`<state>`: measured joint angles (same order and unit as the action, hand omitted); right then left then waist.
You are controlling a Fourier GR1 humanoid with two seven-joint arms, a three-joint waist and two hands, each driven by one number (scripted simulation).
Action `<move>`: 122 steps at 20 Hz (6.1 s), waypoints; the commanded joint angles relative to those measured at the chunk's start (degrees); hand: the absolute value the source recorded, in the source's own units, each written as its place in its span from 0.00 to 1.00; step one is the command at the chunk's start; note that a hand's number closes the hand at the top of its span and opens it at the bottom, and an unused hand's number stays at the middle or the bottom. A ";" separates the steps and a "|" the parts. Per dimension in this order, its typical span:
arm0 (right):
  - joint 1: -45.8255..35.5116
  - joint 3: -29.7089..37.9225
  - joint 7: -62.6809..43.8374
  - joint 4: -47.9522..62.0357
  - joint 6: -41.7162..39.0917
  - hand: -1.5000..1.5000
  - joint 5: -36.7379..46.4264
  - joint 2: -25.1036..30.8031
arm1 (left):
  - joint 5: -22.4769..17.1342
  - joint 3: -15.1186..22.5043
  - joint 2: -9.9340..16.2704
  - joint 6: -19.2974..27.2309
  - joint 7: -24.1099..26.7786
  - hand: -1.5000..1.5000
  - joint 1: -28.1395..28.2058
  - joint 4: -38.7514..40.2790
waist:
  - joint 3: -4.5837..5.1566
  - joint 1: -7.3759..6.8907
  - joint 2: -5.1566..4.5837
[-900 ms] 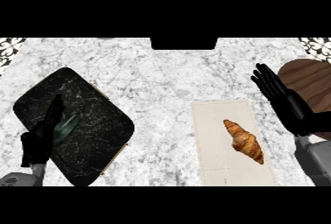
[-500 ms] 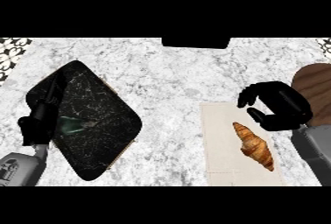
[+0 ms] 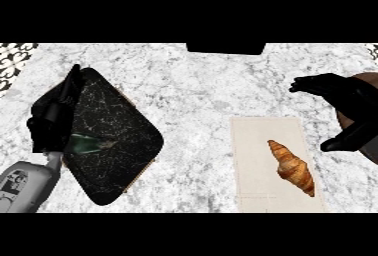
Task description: Pick the croissant from the placemat and place it in the bowl
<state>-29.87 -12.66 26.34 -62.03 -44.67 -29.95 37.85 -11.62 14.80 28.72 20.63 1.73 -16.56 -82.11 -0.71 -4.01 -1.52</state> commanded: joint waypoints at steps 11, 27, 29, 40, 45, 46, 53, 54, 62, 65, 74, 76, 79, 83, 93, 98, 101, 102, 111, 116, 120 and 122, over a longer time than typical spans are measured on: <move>-8.40 -10.18 15.78 -11.93 -6.19 0.00 26.50 11.00 | 1.62 0.41 -0.13 1.59 -5.54 0.50 -2.78 -2.26 | 0.29 0.19 0.45; -10.11 -34.14 31.75 -9.17 13.77 0.00 51.26 13.10 | 4.69 2.08 -1.99 3.26 -8.25 0.50 -1.06 -5.17 | 0.59 0.93 0.72; -11.16 -35.24 31.76 -8.38 14.46 0.00 52.64 13.82 | 5.15 1.36 -1.00 4.11 -9.83 0.50 0.78 -8.14 | 0.63 1.38 1.16; -12.74 -39.51 35.54 7.41 23.33 0.00 61.43 3.70 | 5.76 -2.12 -1.60 1.13 -7.78 0.50 3.16 -5.92 | 0.68 2.59 1.19; -12.81 -40.54 34.64 12.07 24.95 0.00 63.69 -1.94 | 5.06 -3.92 -1.32 -1.18 -9.31 0.50 2.45 -6.90 | 0.68 2.79 1.23; -10.91 -40.54 35.63 10.25 26.43 0.00 64.11 -0.48 | 6.75 -3.17 -3.02 1.01 -8.76 0.50 3.33 -8.00 | 0.69 3.22 1.38; -12.76 -42.06 37.48 16.66 31.58 1.00 69.33 -6.17 | 7.76 -3.41 -3.54 -0.64 -9.76 0.50 5.14 -9.59 | 0.66 2.61 1.34; -9.07 -41.61 39.77 13.23 36.16 1.00 68.62 -4.08 | 7.92 -4.67 -2.73 -0.87 -9.05 0.50 4.32 -8.12 | 0.67 3.29 1.41; -10.37 -38.10 42.70 14.21 33.56 1.00 67.00 -4.30 | 8.76 -5.89 -3.78 -1.85 -10.71 0.50 3.77 -9.17 | 0.67 3.30 1.43; -4.70 -38.07 31.04 10.82 34.03 1.00 66.62 -7.76 | 9.36 -6.40 -4.32 -2.03 -10.23 0.50 3.45 -7.43 | 0.72 4.20 1.65; 11.30 -30.44 0.04 2.13 41.61 1.00 62.42 -10.07 | 9.17 -8.77 -2.64 0.48 -10.56 0.50 9.29 -8.32 | 1.02 11.79 4.43; 13.89 -29.47 -3.25 -2.97 42.63 1.00 61.21 -11.01 | 9.47 -8.92 -3.16 1.36 -10.52 0.50 9.51 -8.35 | 1.06 12.14 4.30; 18.27 -25.60 -4.43 -10.41 44.08 1.00 56.26 -10.79 | 9.05 -9.73 -2.47 0.94 -10.85 0.50 9.50 -8.15 | 1.05 13.33 4.13; 24.53 -21.01 -8.03 -22.11 47.97 1.00 51.38 -10.22 | 8.69 -10.51 -1.87 0.71 -10.72 0.50 10.64 -8.96 | 1.06 13.08 4.09; 41.81 -7.53 -28.33 -55.30 56.68 1.00 47.87 -0.32 | 8.75 -9.25 -2.29 -1.19 -10.14 0.50 9.65 -11.20 | 0.91 8.93 2.50; 47.11 7.65 -30.41 -61.64 54.44 1.00 36.52 4.54 | 11.31 -6.18 -5.06 -0.84 -10.34 0.50 8.01 -11.10 | 0.72 6.19 1.77; 44.19 11.58 -31.44 -58.38 54.78 1.00 35.32 1.40 | 9.74 -8.25 -4.11 -3.70 -12.75 0.50 5.31 -11.30 | 0.70 4.81 1.61; 41.84 15.74 -30.30 -54.53 52.35 1.00 31.16 2.88 | 9.86 -8.55 -5.15 -3.89 -9.48 0.50 4.27 -7.62 | 0.70 4.81 1.48; 27.06 23.10 -17.10 -28.16 51.58 1.00 32.38 0.46 | 14.09 -7.13 -8.54 -2.77 -10.30 0.50 3.43 -7.13 | 0.67 3.69 1.37; 17.98 22.63 -8.91 -8.80 54.75 1.00 40.83 2.96 | 11.30 -9.77 -7.01 -5.88 -9.72 0.50 2.33 -6.61 | 0.63 2.57 1.07; 9.26 22.11 -5.91 4.58 60.48 1.00 47.81 4.13 | 12.28 -7.92 -8.24 -5.81 -11.13 0.50 2.02 -8.20 | 0.58 1.35 0.77; 5.95 23.50 -1.41 12.62 60.94 1.00 48.28 4.73 | 12.50 -8.54 -7.20 -6.19 -11.23 0.50 4.15 -10.55 | 0.57 1.42 0.93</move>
<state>-17.19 10.21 19.69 -61.93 13.65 14.47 41.64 1.16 6.92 20.74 15.58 -9.28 -13.40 -90.99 -0.13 -2.13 -0.57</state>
